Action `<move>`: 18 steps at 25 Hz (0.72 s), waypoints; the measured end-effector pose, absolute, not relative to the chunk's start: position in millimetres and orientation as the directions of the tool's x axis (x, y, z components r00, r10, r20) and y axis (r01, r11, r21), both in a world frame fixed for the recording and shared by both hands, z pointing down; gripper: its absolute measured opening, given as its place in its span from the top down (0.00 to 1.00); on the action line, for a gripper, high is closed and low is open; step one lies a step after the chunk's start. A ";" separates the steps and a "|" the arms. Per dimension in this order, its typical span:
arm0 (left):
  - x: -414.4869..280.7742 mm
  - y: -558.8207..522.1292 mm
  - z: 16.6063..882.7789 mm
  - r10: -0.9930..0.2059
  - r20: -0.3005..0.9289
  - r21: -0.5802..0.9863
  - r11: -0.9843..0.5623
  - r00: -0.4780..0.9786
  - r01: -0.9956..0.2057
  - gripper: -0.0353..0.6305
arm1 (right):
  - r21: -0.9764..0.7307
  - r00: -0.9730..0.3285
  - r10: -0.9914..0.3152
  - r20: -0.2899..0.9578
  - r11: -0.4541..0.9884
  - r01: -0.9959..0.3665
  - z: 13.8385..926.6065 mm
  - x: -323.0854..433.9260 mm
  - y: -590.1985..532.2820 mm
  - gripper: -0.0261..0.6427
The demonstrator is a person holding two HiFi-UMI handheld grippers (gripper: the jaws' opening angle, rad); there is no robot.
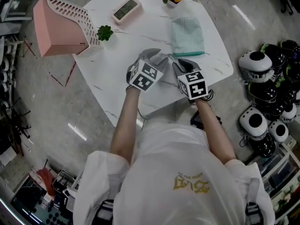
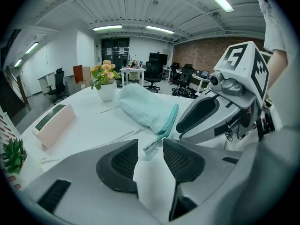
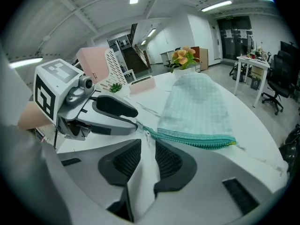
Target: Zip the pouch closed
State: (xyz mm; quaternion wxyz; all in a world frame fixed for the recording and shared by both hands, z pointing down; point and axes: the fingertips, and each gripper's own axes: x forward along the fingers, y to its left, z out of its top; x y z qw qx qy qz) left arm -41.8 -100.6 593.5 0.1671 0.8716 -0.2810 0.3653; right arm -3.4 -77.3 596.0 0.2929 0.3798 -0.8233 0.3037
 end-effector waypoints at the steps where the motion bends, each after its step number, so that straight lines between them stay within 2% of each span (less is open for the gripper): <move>1: -40.2 -101.4 593.3 -0.363 0.730 0.085 -0.792 0.579 -0.604 0.67 | -0.268 -0.537 -0.446 0.715 0.535 -0.801 596.7 -4.5 -77.6 0.80; 7: -31.3 -98.0 601.7 -0.289 0.755 0.078 -0.852 0.589 -0.518 0.67 | -0.253 -0.535 -0.422 0.731 0.561 -0.788 602.3 -10.6 -78.8 0.81; 18: -31.1 -102.0 611.8 -0.243 0.779 0.073 -0.881 0.578 -0.468 0.69 | -0.240 -0.539 -0.400 0.741 0.591 -0.770 608.5 -15.6 -83.7 0.83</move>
